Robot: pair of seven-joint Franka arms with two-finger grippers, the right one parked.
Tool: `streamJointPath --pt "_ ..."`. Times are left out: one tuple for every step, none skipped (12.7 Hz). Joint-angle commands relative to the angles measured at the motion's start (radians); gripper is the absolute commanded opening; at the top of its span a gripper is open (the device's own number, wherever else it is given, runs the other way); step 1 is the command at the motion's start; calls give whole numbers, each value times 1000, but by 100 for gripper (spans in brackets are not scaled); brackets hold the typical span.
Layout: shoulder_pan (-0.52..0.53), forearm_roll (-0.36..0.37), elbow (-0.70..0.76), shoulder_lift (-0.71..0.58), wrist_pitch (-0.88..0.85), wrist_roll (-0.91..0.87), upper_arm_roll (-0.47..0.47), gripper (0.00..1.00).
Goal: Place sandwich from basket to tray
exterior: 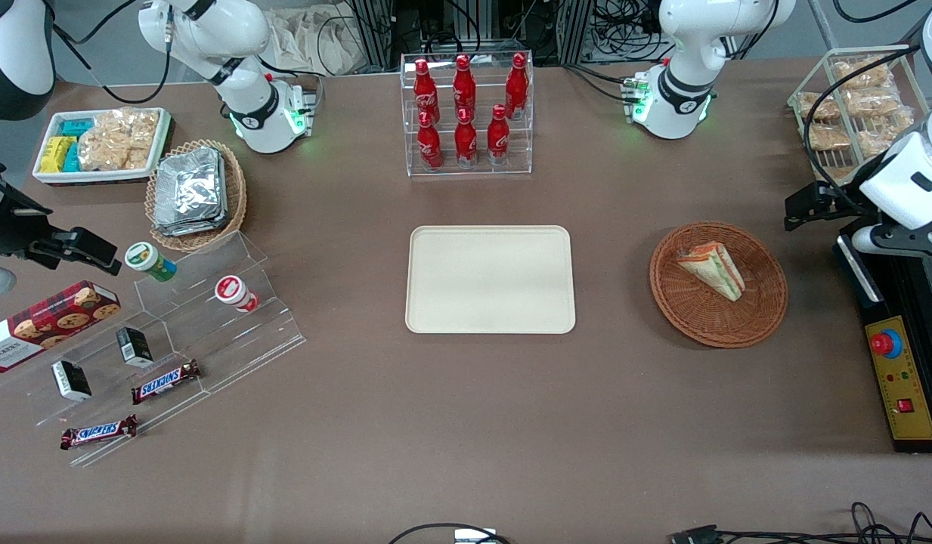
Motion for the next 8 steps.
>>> streamJointPath --pt "-9 -15 4 -12 -24 -19 10 100" --pt "-9 -13 8 -10 -24 -22 10 100" --pt "-9 -7 13 -9 -22 -21 10 100" --pt "-9 -3 14 -4 -21 -21 10 100" --pt "-9 2 14 0 -15 -16 10 100" --pt "-9 8 4 0 -11 -16 10 100" --pt "-9 20 -9 -1 -10 -15 10 100" --pt "-9 37 -24 -3 -5 -18 10 100"
